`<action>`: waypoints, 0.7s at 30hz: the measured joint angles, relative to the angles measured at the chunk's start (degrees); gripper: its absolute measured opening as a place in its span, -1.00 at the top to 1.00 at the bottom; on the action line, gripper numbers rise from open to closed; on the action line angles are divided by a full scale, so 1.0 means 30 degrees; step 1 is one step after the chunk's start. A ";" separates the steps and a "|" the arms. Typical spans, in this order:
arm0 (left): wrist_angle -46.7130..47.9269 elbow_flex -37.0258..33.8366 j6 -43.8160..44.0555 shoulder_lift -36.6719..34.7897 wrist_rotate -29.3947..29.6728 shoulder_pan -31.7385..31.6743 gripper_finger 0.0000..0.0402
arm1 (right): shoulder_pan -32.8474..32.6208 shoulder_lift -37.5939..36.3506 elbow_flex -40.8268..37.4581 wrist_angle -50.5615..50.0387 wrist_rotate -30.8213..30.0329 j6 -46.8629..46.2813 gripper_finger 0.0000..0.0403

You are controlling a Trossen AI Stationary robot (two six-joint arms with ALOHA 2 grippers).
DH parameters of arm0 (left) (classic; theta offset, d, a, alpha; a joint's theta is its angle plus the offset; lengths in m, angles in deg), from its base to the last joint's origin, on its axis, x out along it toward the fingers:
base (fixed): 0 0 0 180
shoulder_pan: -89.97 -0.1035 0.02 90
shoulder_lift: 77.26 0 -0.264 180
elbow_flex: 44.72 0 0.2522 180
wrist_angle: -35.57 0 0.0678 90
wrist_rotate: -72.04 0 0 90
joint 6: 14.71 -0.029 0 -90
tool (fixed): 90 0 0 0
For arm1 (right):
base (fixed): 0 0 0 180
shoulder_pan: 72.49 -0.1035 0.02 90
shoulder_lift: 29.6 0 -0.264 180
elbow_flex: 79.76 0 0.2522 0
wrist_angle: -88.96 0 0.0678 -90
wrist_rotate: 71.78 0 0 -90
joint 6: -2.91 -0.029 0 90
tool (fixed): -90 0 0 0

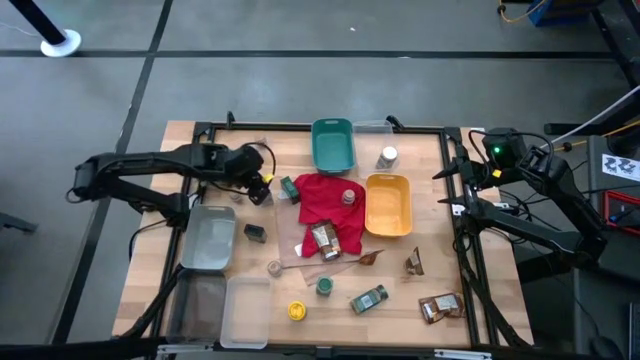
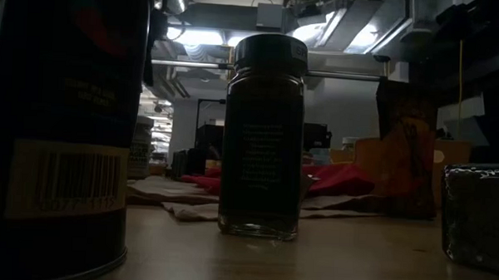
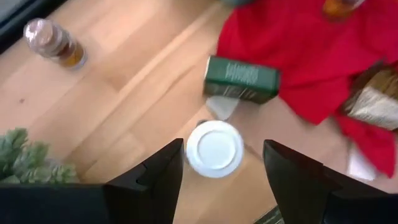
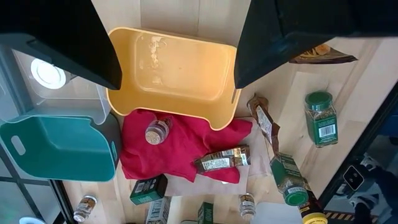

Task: Sort spices by type
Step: Put the white seasoning into the top right transparent bin

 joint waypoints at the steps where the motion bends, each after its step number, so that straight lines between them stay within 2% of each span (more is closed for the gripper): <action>1: 0.0019 0.0000 -0.0161 0.0205 0.0007 -0.0002 -0.02 | 0.0000 0.0000 0.0000 0.0000 0.0000 0.0000 -0.54; 11: 0.0099 0.0000 -0.2444 0.2192 -0.0007 -0.0007 -0.02 | 0.0000 0.0000 0.0000 -0.0007 0.0000 0.0000 -0.54; 21: 0.0145 0.0000 -0.3059 0.3062 -0.0747 0.0000 -0.02 | 0.0000 0.0000 0.0007 -0.0007 0.0000 -0.0007 -0.54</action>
